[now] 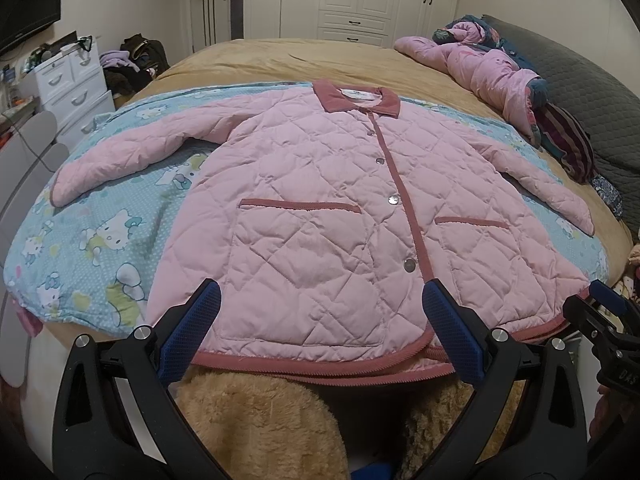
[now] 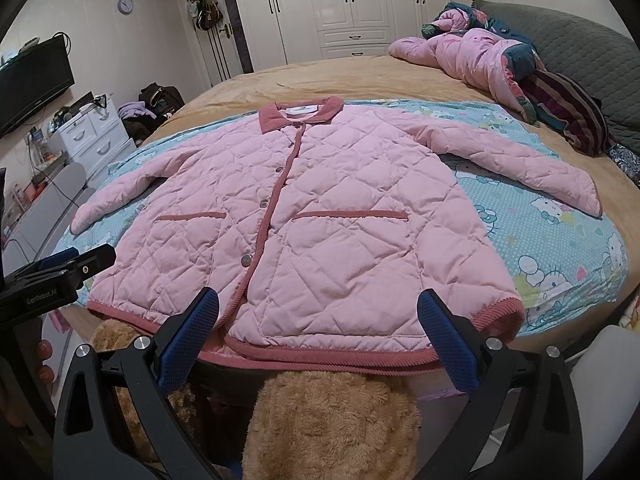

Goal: Fold large clothes

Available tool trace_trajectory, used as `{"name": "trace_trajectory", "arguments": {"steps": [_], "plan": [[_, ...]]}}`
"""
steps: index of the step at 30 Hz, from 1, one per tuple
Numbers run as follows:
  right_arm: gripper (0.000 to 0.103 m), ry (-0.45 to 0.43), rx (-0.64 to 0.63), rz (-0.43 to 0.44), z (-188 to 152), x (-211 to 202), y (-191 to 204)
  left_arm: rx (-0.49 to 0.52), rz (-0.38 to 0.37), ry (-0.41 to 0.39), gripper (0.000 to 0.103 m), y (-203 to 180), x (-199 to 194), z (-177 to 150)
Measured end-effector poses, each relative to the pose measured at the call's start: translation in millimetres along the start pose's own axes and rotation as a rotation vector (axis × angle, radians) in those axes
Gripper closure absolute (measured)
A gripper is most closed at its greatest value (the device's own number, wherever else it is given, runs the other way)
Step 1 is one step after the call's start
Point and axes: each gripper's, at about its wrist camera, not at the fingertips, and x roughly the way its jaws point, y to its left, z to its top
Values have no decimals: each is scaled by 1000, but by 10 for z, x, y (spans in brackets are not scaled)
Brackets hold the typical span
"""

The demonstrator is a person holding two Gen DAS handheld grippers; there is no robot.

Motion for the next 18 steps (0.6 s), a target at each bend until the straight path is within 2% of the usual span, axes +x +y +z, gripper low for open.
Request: {"name": "trace_trajectory", "arguments": {"steps": [12, 18], "plan": [[4, 9, 0, 2, 11, 26, 2, 3, -2, 2, 8, -4, 13, 32], [4, 11, -5, 10, 122, 86, 10, 15, -5, -3, 8, -104, 113, 128]]}}
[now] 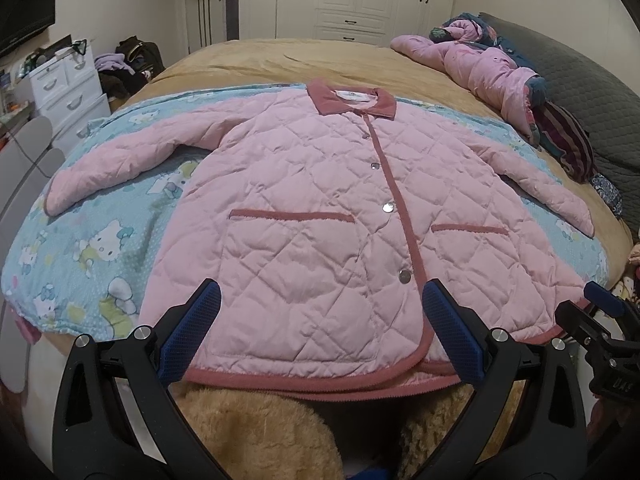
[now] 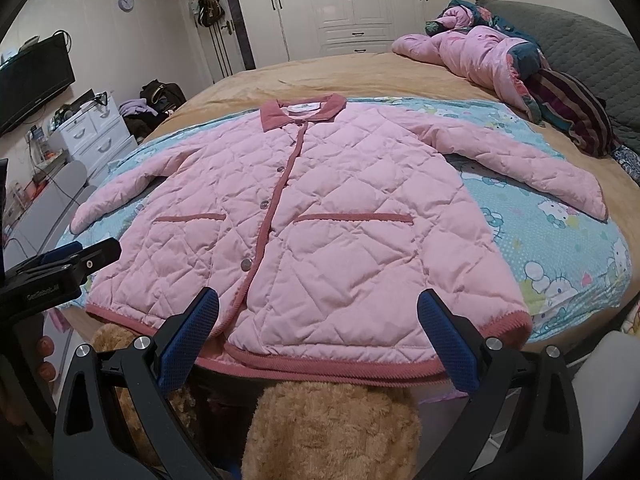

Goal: Fold large clothes

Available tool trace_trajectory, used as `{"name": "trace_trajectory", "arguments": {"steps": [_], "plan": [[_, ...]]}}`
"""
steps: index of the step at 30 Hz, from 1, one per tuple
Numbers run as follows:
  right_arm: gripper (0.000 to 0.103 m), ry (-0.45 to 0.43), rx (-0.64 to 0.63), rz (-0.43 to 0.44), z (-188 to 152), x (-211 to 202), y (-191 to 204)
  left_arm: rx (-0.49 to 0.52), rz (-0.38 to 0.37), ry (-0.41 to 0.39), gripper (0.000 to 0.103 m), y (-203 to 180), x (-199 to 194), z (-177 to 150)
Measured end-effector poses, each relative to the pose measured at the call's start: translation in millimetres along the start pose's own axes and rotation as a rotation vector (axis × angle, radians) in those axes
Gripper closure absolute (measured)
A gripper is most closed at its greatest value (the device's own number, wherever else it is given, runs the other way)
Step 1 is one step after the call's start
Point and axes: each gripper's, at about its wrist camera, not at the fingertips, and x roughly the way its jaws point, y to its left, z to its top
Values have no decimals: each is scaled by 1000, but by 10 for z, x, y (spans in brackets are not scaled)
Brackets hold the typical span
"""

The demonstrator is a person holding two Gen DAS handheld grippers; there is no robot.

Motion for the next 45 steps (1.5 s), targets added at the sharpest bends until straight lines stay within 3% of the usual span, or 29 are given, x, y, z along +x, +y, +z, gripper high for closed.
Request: {"name": "trace_trajectory", "arguments": {"steps": [15, 25, 32, 45], "plan": [[4, -51, 20, 16, 640, 198, -158, -29, 5, -7, 8, -101, 241, 448], [4, -71, 69, 16, 1101, 429, -373, -55, 9, -36, 8, -112, 451, 979], [4, -75, 105, 25, 1436, 593, -540, -88, 4, -14, 8, -125, 718, 1348], [4, -114, 168, -38, 1957, 918, -958, -108, -16, 4, 8, -289, 1220, 1835]]}}
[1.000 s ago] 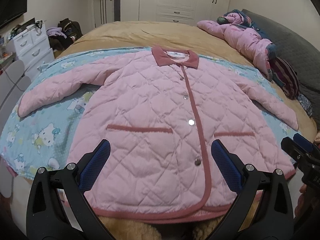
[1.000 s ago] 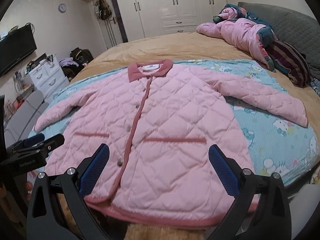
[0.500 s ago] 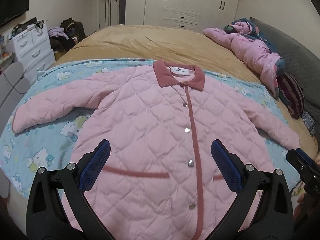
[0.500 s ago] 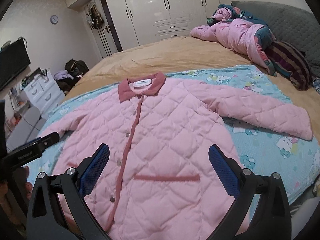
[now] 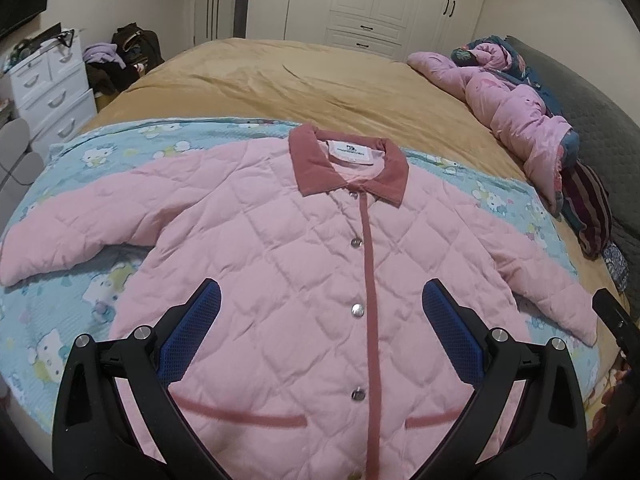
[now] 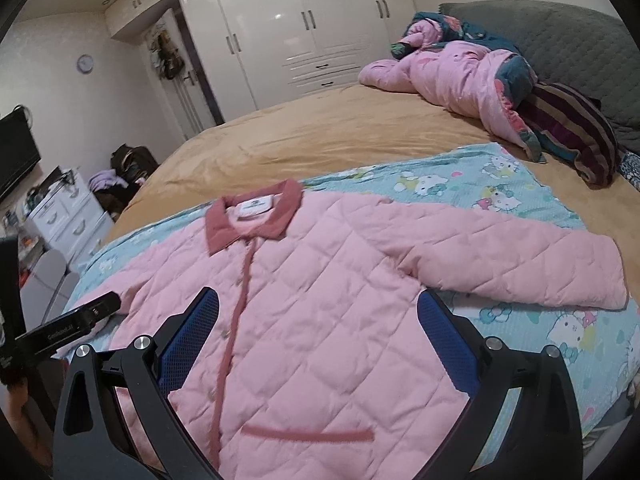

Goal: Fold large clothes
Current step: 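Move the right tool toward the jacket sleeve cuff, then grasp the sleeve cuff with the right tool and lift it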

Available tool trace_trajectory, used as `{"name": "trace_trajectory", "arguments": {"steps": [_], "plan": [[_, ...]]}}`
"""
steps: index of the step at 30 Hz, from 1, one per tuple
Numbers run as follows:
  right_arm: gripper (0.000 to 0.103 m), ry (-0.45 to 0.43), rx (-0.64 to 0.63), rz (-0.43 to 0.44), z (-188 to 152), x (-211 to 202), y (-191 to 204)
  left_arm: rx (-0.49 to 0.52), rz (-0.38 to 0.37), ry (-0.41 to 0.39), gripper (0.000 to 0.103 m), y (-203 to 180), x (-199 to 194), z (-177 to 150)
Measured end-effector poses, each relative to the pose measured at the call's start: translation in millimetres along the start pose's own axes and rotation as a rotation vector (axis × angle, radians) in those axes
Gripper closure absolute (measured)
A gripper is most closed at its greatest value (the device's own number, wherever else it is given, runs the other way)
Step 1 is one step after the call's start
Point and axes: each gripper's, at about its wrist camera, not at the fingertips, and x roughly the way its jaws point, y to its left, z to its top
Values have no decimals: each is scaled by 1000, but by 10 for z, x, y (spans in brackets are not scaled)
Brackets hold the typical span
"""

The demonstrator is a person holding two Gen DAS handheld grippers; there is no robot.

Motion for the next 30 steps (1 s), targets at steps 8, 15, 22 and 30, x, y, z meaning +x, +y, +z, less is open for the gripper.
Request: {"name": "trace_trajectory", "arguments": {"steps": [8, 15, 22, 30], "plan": [[4, 5, 87, -60, 197, 300, -414, 24, 6, 3, 8, -214, 354, 210], [4, 13, 190, -124, 213, 501, -880, 52, 10, 32, 8, -413, 727, 290], [4, 45, 342, -207, 58, 713, -1539, 111, 1, 56, 8, -677, 1032, 251], [4, 55, 603, -274, -267, 821, -2386, 148, -19, 90, 8, -874, 1359, 196]]}}
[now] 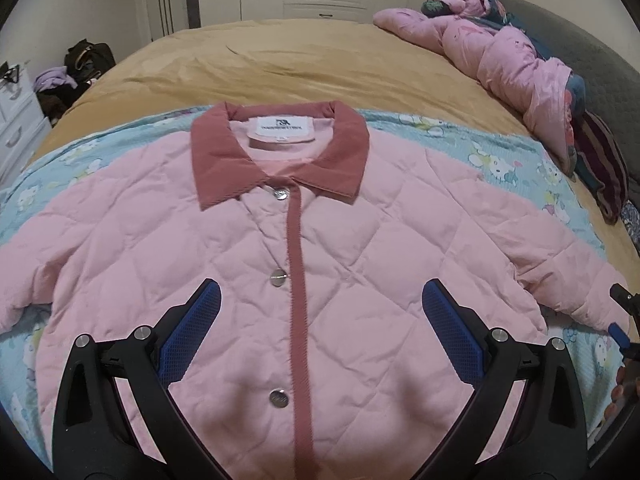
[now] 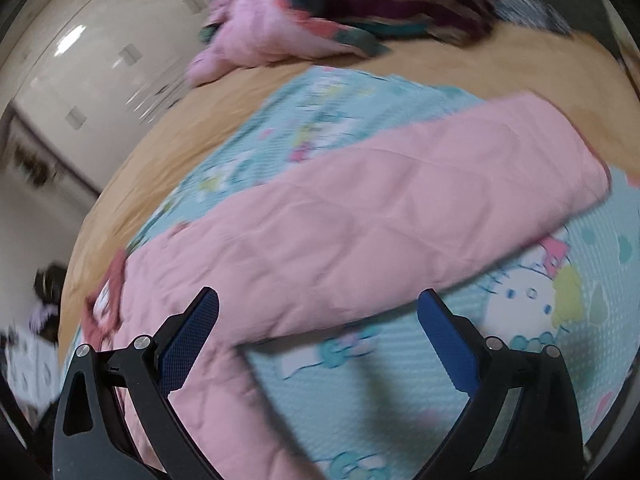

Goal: Fold large clothes
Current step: 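Grasp the sleeve cuff with the right tool and lift it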

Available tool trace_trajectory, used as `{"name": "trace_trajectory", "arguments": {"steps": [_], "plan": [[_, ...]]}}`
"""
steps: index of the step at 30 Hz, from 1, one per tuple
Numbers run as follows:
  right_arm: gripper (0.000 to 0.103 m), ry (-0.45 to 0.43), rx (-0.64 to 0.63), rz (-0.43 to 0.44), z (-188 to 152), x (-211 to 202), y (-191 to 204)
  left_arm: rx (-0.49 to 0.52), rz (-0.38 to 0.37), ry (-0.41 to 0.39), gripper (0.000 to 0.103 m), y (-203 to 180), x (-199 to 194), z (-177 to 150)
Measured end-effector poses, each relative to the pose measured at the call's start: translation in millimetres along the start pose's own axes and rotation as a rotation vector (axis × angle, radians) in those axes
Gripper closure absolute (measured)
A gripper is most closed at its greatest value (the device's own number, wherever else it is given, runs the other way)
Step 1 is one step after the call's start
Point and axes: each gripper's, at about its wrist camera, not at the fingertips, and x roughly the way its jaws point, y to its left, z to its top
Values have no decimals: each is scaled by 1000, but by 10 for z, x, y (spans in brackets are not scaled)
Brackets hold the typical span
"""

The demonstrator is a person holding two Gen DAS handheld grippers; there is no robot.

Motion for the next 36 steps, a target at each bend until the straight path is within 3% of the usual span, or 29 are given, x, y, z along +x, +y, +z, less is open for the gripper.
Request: {"name": "trace_trajectory", "arguments": {"steps": [7, 14, 17, 22, 24, 26, 30, 36], "plan": [[4, -27, 201, -71, 188, 143, -600, 16, 7, 9, 8, -100, 195, 46], [4, -71, 361, -72, 414, 340, -1031, 9, 15, 0, 8, -149, 388, 218], [4, -107, 425, -54, 529, 395, -1127, 15, 33, -3, 8, -138, 454, 296], [4, -187, 629, 48, 596, 432, -1371, -15, 34, -2, 8, -34, 442, 328], [13, -204, 638, 83, 645, 451, -1395, -28, 29, 0, 8, 37, 402, 310], [77, -198, 622, 131, 706, 492, -1397, -32, 32, 0, 8, 83, 366, 301], [83, -229, 536, 209, 805, 321, -1254, -48, 30, 5, 8, 241, 220, 323], [86, -287, 341, 330, 1110, -166, -636, -95, 36, -34, 8, 499, -112, 512]]}}
